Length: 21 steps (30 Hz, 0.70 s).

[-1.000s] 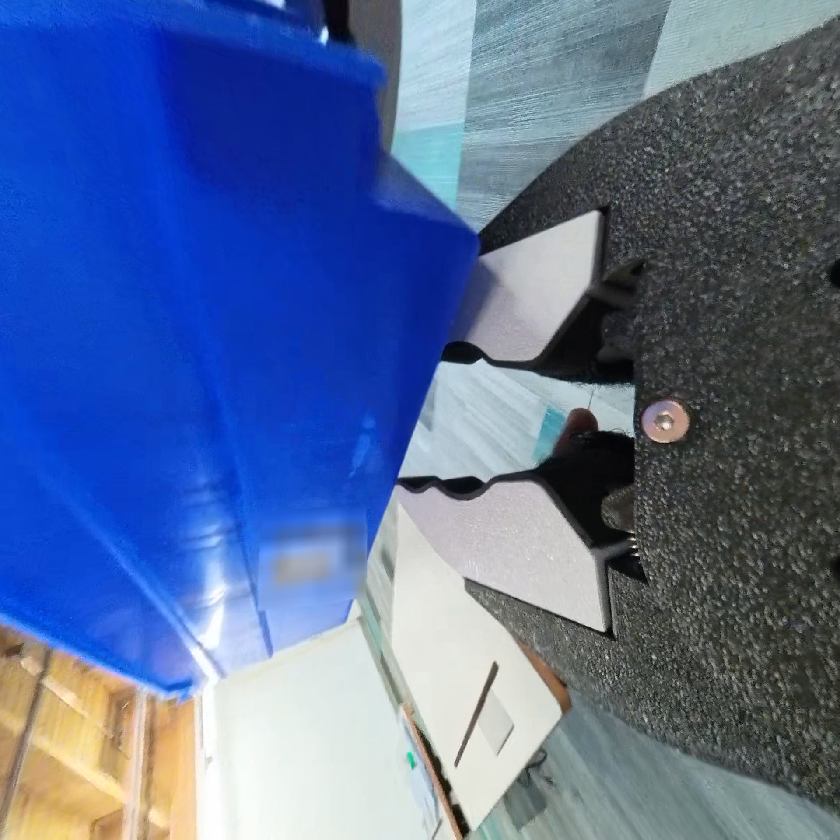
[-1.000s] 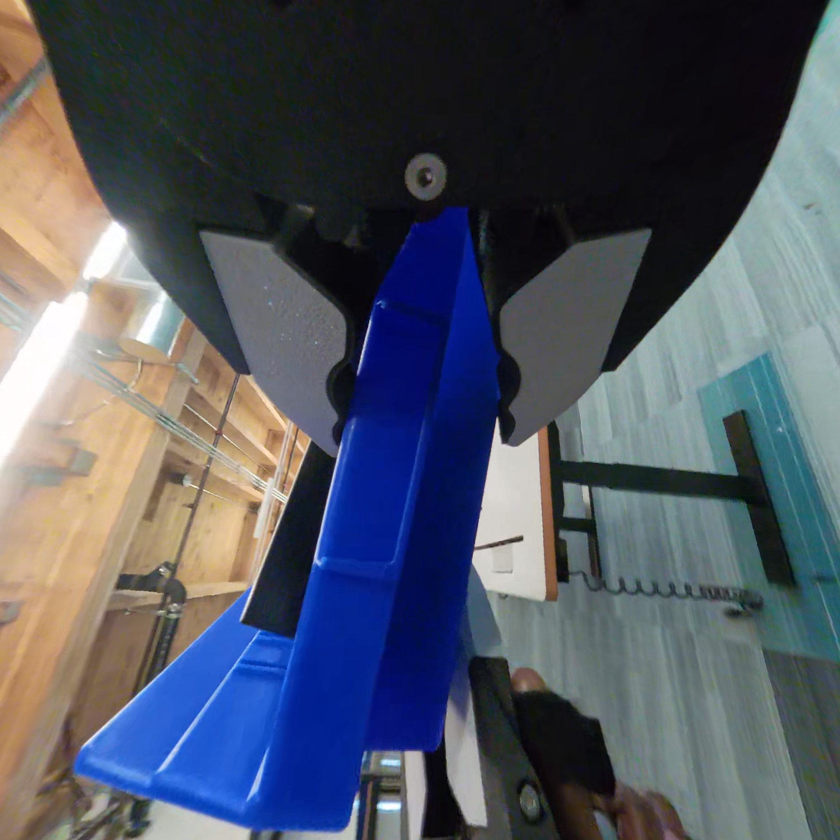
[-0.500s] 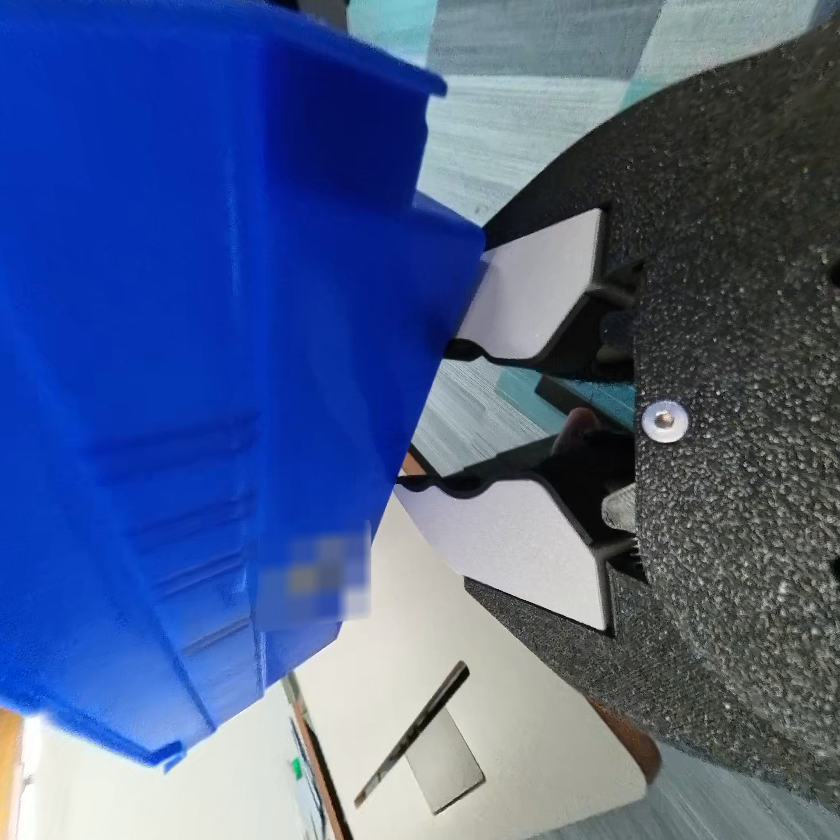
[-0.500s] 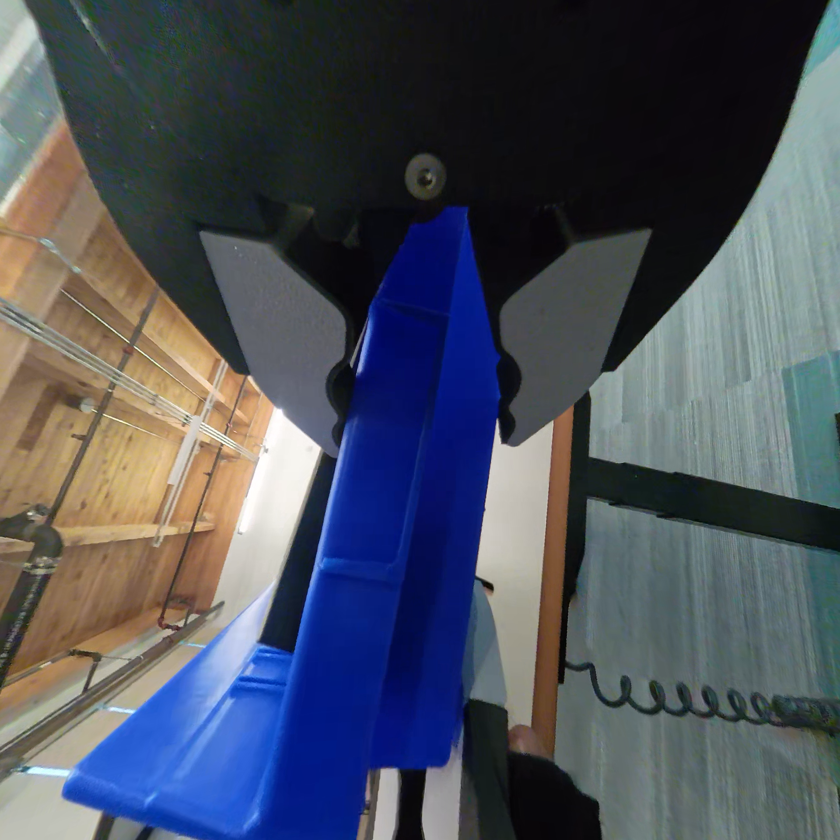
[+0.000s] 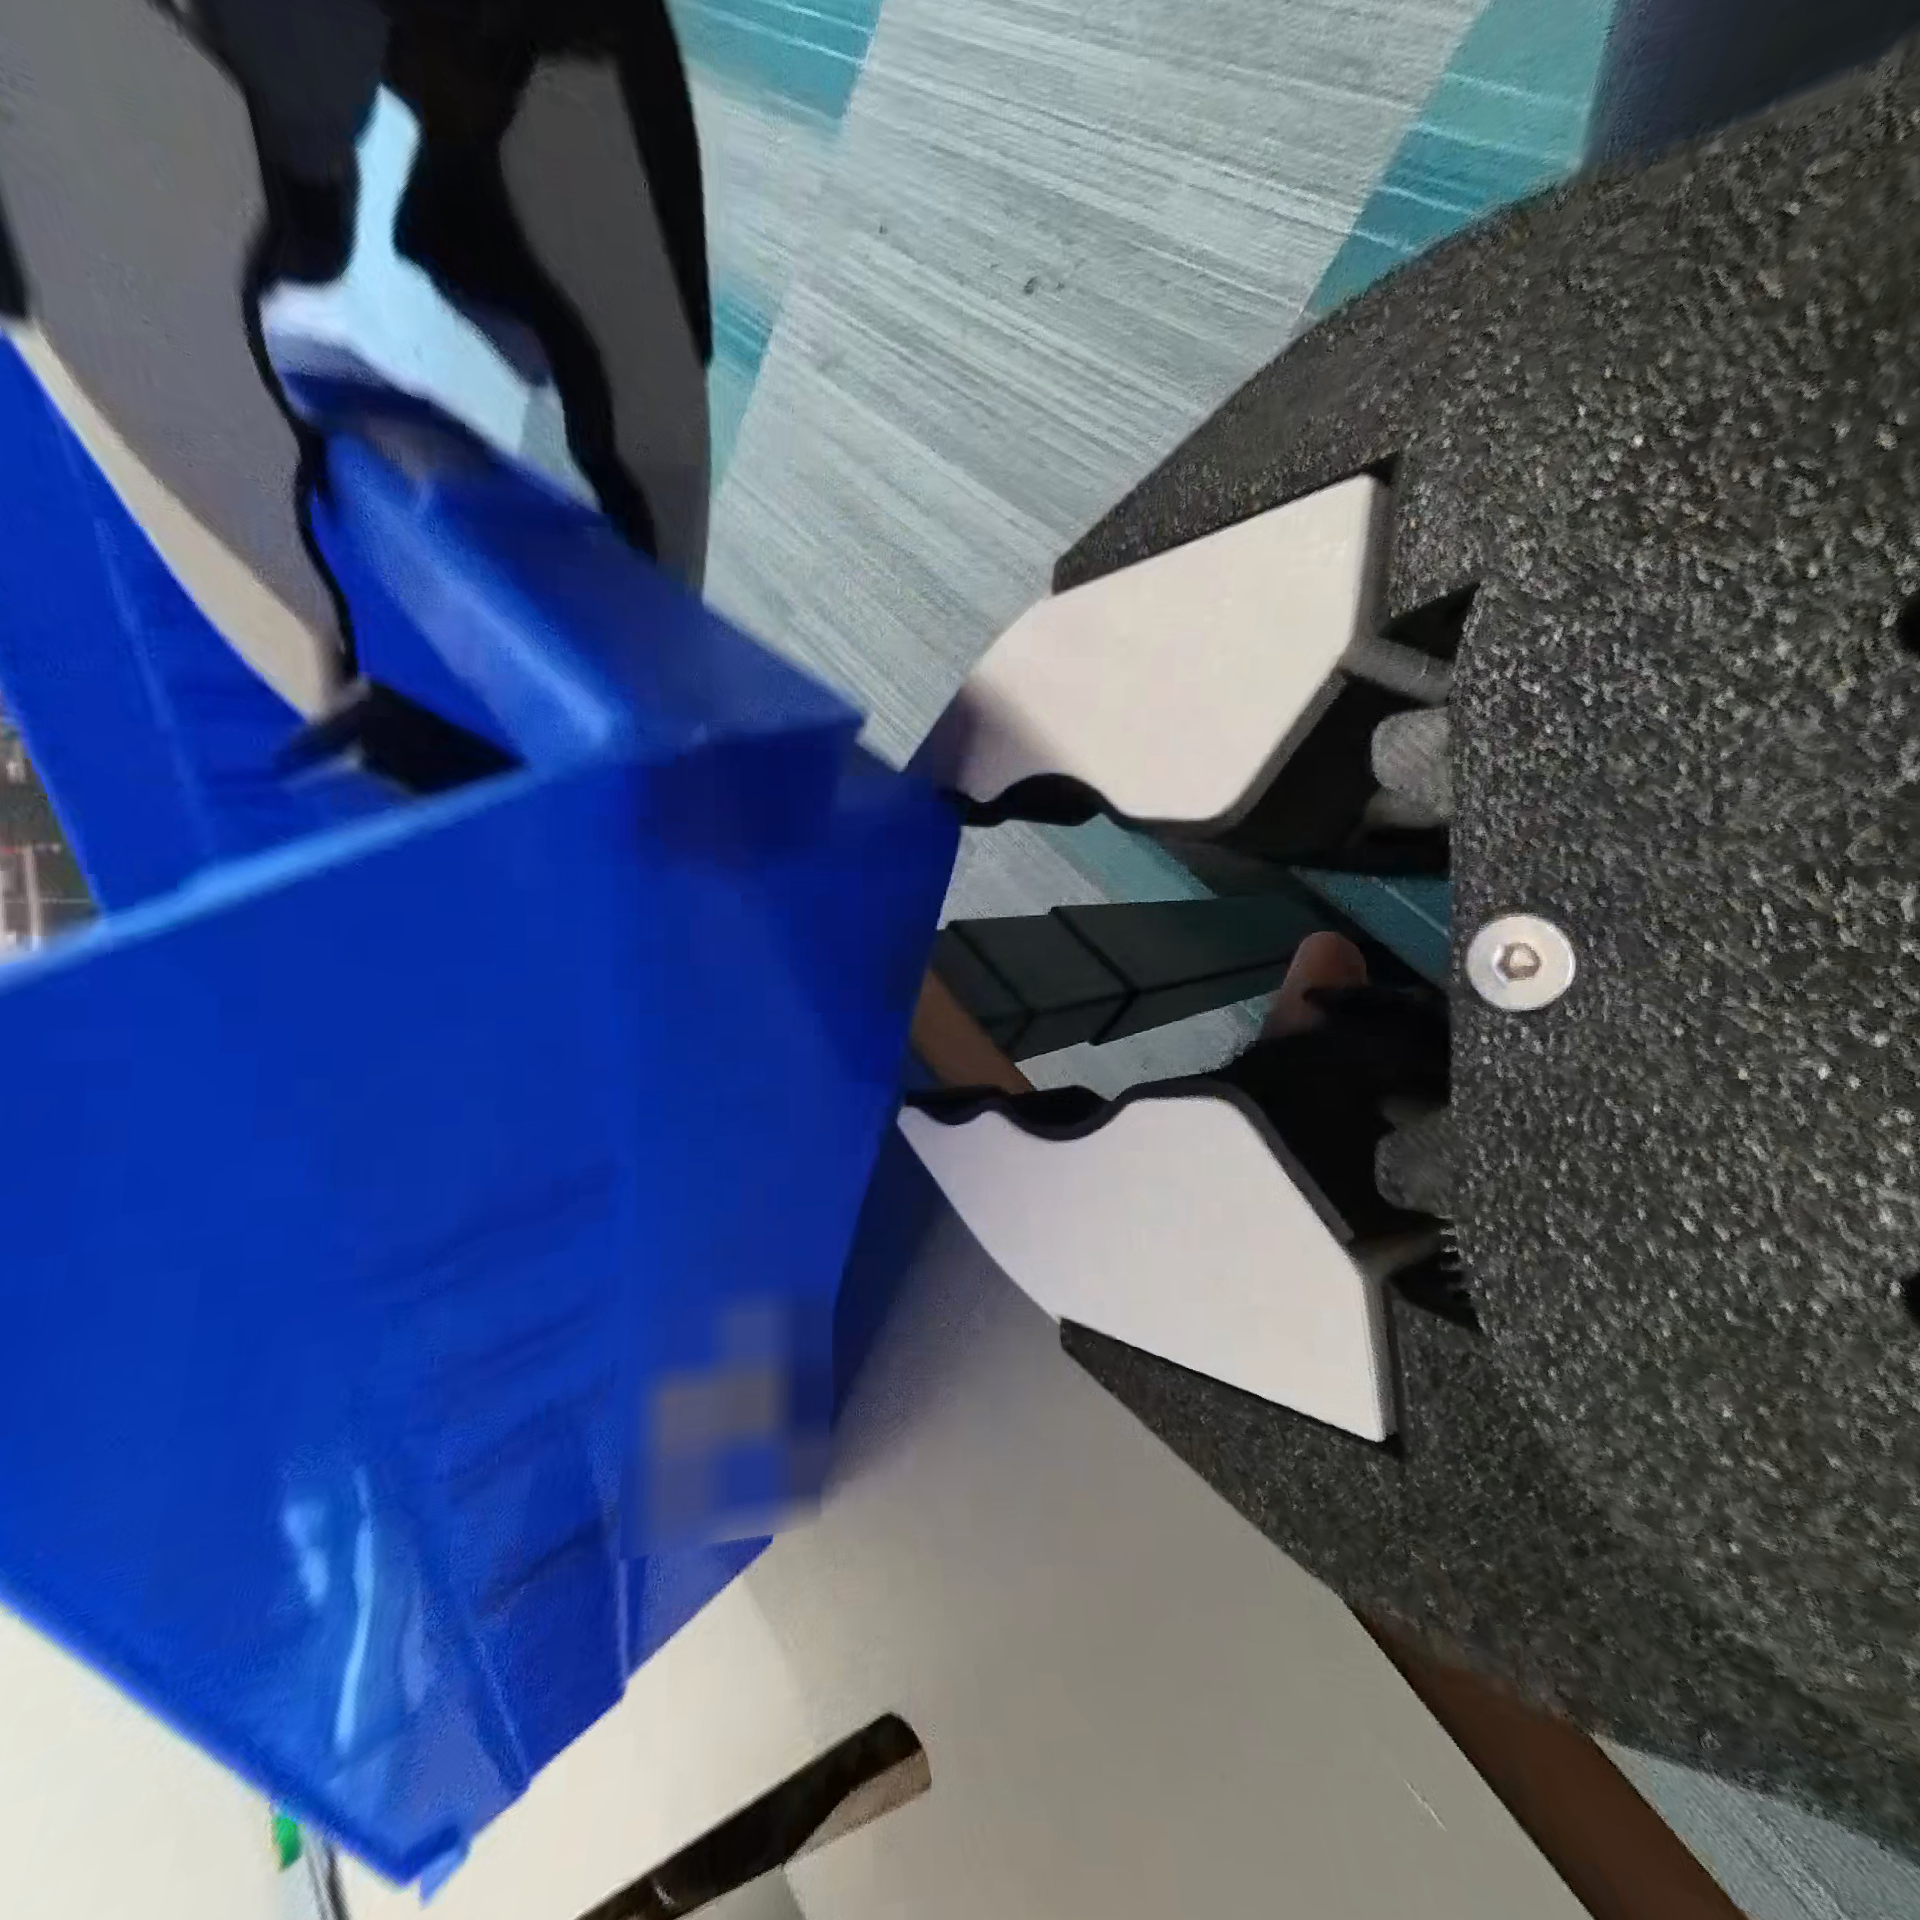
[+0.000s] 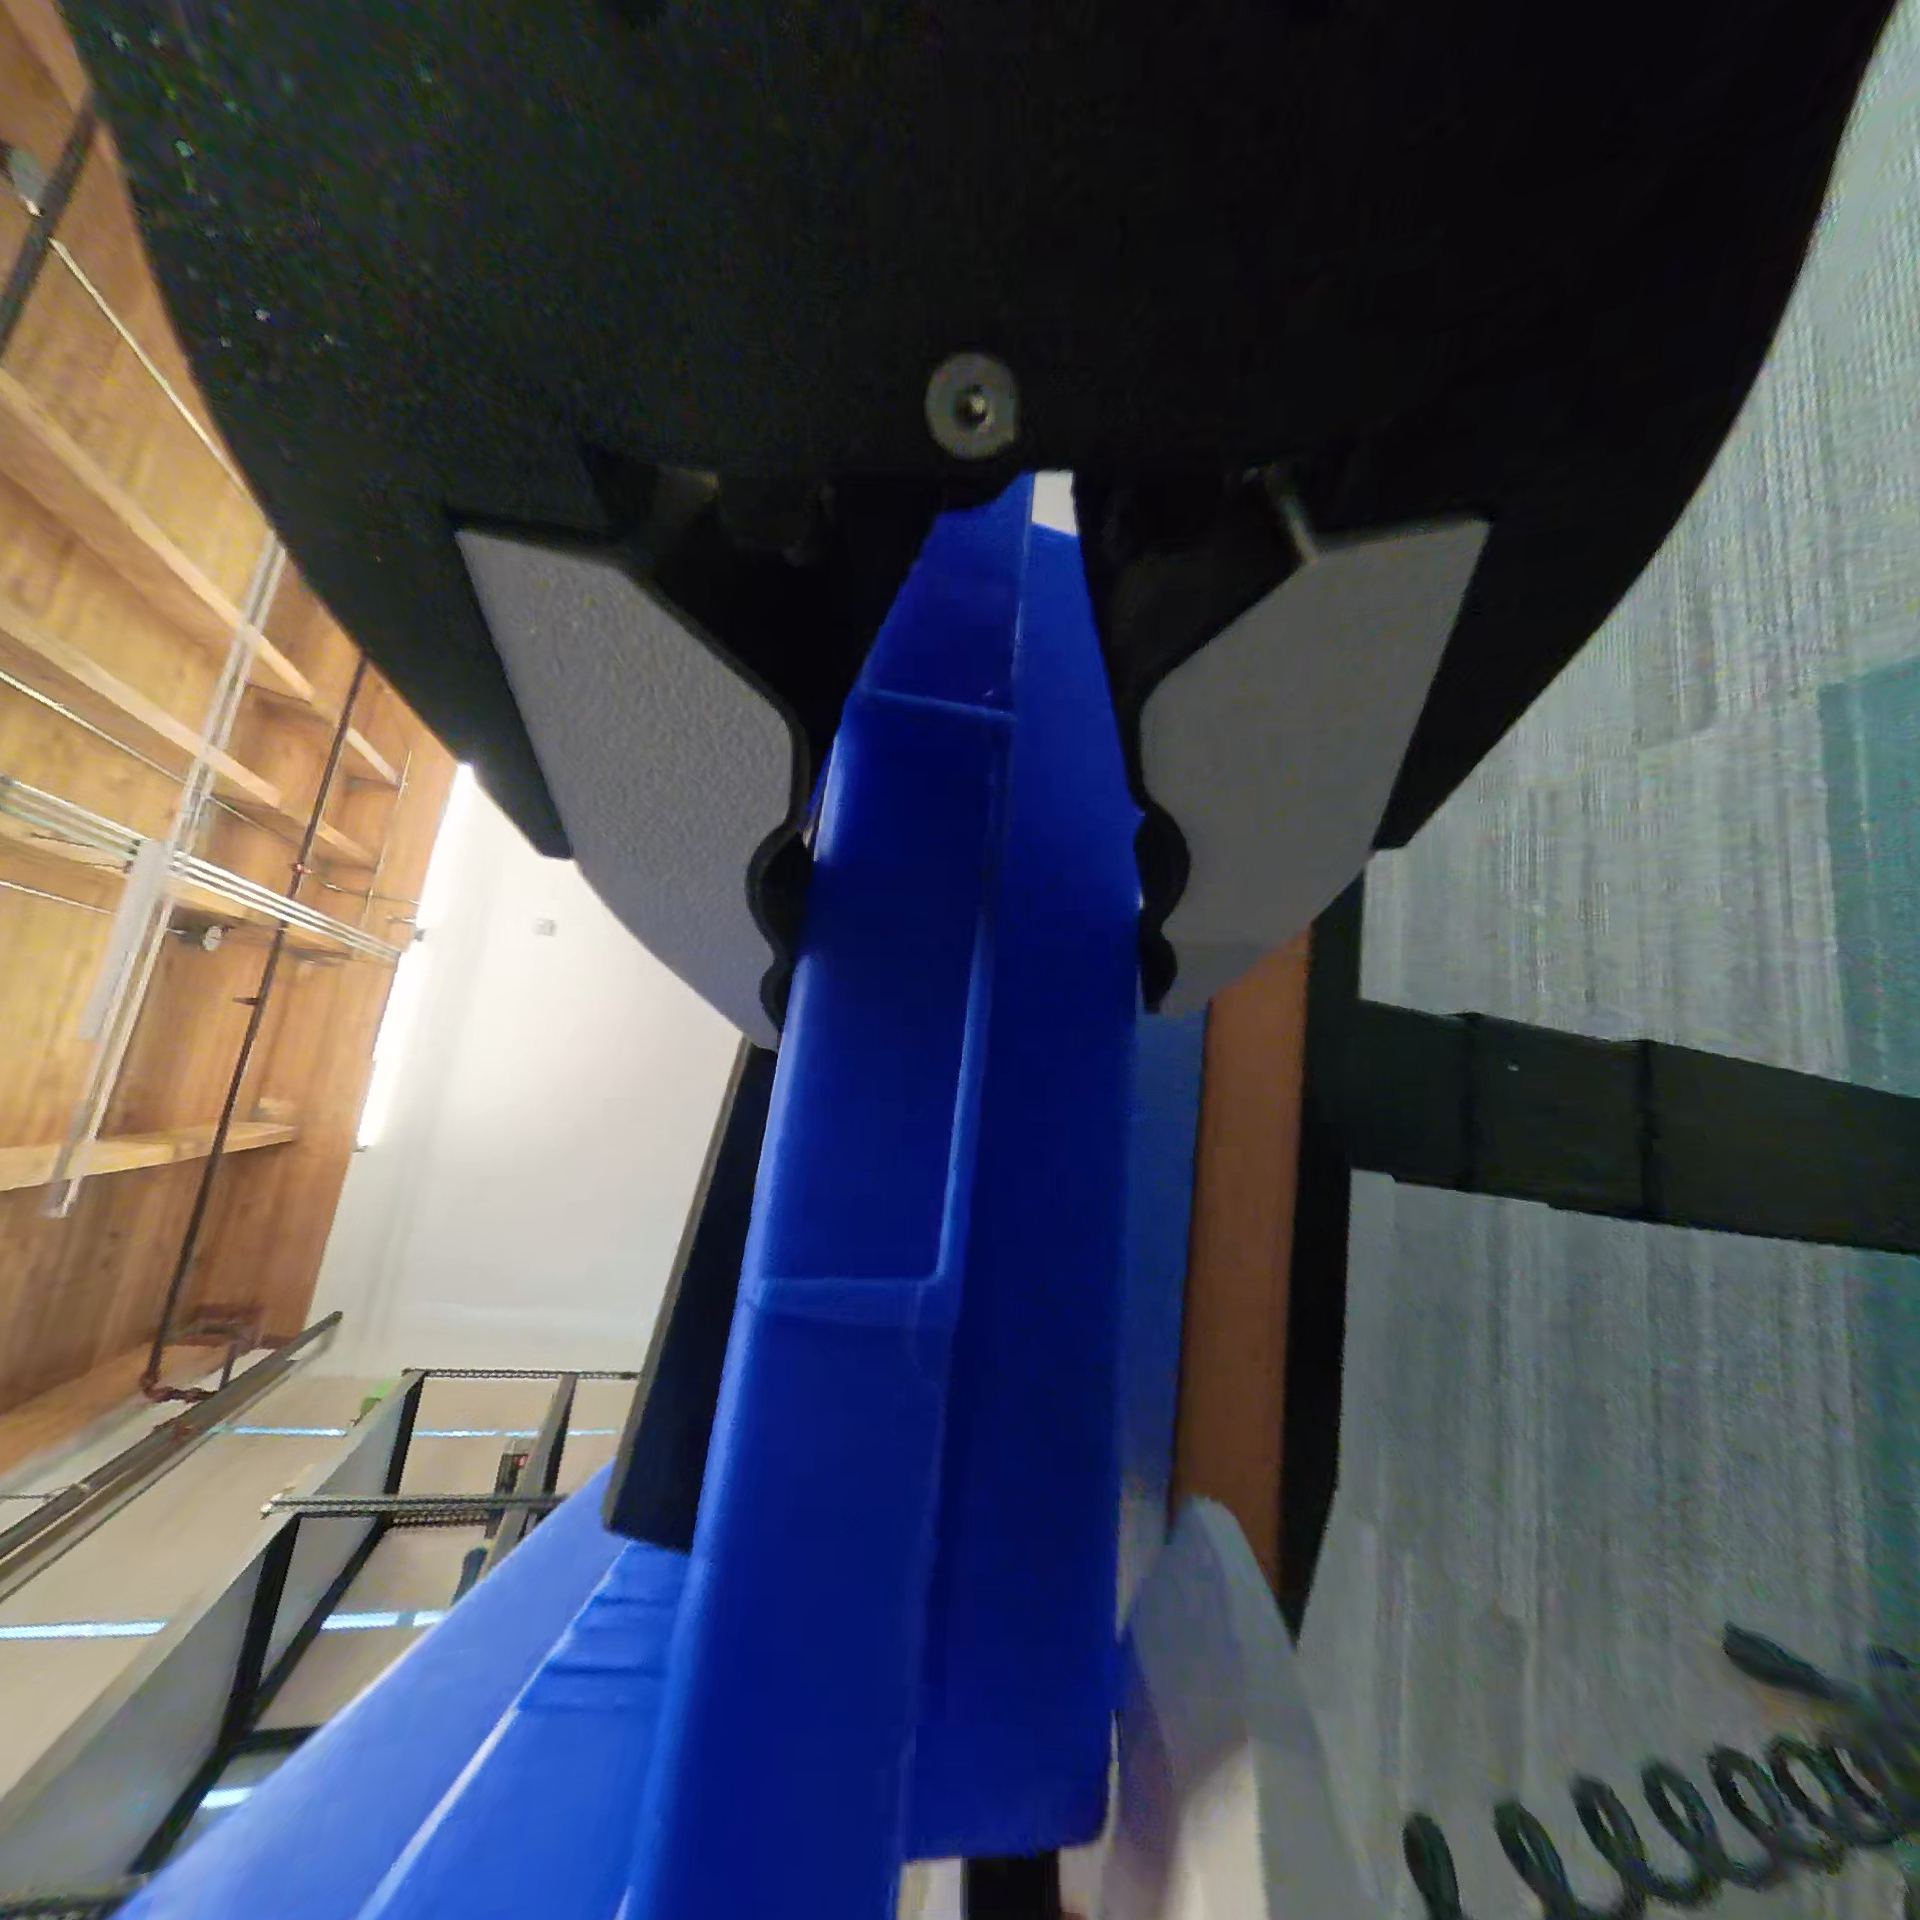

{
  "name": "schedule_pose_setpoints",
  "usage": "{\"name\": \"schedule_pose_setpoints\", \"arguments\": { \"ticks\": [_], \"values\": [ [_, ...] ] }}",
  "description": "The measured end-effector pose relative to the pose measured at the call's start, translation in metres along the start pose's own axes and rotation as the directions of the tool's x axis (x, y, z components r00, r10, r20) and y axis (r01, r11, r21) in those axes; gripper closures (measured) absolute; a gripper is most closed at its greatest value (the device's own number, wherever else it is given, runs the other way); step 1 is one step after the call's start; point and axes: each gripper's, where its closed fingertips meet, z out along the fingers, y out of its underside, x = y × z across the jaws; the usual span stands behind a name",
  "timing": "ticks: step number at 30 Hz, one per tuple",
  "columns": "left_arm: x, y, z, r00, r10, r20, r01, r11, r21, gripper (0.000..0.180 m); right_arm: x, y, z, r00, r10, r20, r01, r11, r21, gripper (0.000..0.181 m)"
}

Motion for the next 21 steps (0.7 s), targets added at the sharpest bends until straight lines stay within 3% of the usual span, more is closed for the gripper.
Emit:
{"name": "schedule_pose_setpoints", "arguments": {
  "ticks": [4, 9, 13, 17, 21],
  "values": [
    [-0.004, -0.004, -0.005, 0.997, -0.073, -0.032, 0.073, 0.997, -0.003, 0.130, 0.001, 0.011, 0.029, 1.000, 0.020, -0.017, -0.020, 1.000, 0.009, 0.121],
    [-0.027, -0.023, -0.003, 0.974, -0.225, 0.019, 0.225, 0.974, -0.039, 0.133, -0.032, 0.001, 0.050, 0.983, 0.066, 0.170, -0.078, 0.995, 0.063, 0.130],
    [-0.038, -0.020, 0.006, 0.990, -0.136, 0.041, 0.140, 0.981, -0.134, 0.133, -0.033, -0.007, 0.045, 0.932, 0.196, 0.305, -0.232, 0.969, 0.085, 0.131],
    [-0.047, -0.022, 0.009, 0.992, -0.123, 0.041, 0.129, 0.970, -0.208, 0.132, 0.019, -0.024, 0.013, 0.832, 0.332, 0.444, -0.441, 0.882, 0.166, 0.126],
    [-0.045, -0.020, 0.010, 0.995, -0.105, 0.005, 0.102, 0.959, -0.266, 0.134, 0.042, -0.004, 0.027, 0.730, 0.271, 0.627, -0.366, 0.930, 0.025, 0.131]
  ]
}}
